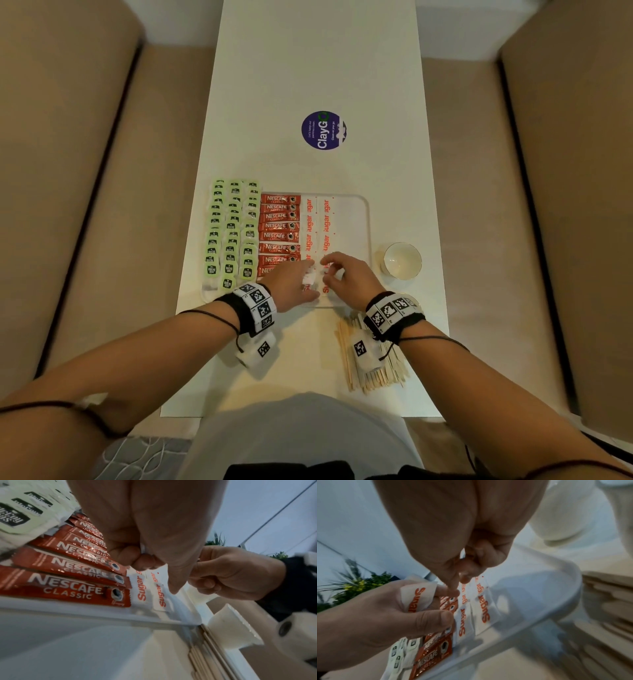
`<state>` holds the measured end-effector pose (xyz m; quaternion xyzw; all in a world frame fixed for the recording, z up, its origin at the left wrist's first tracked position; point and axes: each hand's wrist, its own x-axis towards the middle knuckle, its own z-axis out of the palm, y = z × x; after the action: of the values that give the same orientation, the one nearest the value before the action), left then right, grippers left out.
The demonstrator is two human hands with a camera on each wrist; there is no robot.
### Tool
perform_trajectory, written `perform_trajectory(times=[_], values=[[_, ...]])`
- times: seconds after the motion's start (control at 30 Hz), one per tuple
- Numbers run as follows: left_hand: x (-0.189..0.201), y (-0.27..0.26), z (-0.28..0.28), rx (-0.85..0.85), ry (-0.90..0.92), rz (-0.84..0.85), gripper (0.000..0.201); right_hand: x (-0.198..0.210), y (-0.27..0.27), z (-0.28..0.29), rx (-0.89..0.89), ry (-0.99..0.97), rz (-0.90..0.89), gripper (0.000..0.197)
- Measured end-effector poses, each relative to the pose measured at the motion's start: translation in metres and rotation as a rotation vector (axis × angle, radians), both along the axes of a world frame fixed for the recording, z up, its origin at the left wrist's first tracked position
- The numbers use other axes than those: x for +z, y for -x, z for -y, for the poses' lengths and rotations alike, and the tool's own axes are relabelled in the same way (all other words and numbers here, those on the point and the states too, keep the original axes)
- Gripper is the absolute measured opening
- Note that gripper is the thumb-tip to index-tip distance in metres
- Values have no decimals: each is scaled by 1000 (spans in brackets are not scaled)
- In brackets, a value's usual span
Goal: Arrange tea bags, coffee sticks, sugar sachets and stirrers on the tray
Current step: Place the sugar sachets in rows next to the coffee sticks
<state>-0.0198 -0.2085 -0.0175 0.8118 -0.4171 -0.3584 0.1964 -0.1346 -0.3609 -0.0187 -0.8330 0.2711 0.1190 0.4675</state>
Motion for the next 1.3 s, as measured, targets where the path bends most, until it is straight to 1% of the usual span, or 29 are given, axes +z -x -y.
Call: perform_trajectory(times=[0.07,0.17,0.23,0.33,0.4,0.47,0.53,0.6,0.67,0.73,0.8,0.9,0.97,1.0,1.03,1.1,1.13,1.17,1.23,1.27,1.3], values=[[3,-1,1,-23,8,-69,50,6,-2,-2,89,-6,37,28],[4,-1,1,-20,9,-122,34,9,-6,-4,53,-40,61,11],[7,-1,1,1,38,-139,25,11,-7,-4,33,-51,62,5],[11,-2,1,45,86,-133,18,15,-8,-3,31,-47,37,10],[11,-4,-1,96,81,-121,15,16,-7,-3,39,-29,21,14],[9,-6,-2,102,76,-88,13,17,-5,-1,19,-35,11,18],[10,-7,-3,75,59,-72,14,18,-4,0,-6,-61,-2,25],[11,-7,-4,54,36,-60,24,19,-2,-1,-10,-74,-13,30],[11,-6,-4,59,5,-75,27,20,-1,-4,-11,-70,-17,31],[12,-5,-3,69,-17,-83,30,19,-1,-5,-26,-71,-18,28],[13,-4,-3,66,-37,-97,28,16,-1,-6,-47,-81,8,22],[14,-4,-3,21,-47,-71,33,13,-1,-7,-58,-114,37,14],[13,-4,-3,25,-44,-75,30,11,-1,-8,-31,-97,33,11],[12,-5,-3,46,-36,-95,25,10,-1,-7,-21,-77,32,11],[10,-6,-3,77,-26,-122,21,8,-1,-6,-18,-57,28,14],[10,-8,-2,152,6,-163,22,6,1,-4,9,-10,3,22],[9,-9,-1,193,31,-180,22,6,2,-4,54,24,-15,24],[9,-11,0,231,59,-194,21,4,4,-6,109,57,-27,21],[9,-12,2,258,88,-203,20,4,6,-8,194,92,-35,8],[9,-12,3,249,93,-201,19,5,6,-9,215,100,-38,6],[8,-12,4,234,88,-192,19,5,6,-9,220,111,-38,13]])
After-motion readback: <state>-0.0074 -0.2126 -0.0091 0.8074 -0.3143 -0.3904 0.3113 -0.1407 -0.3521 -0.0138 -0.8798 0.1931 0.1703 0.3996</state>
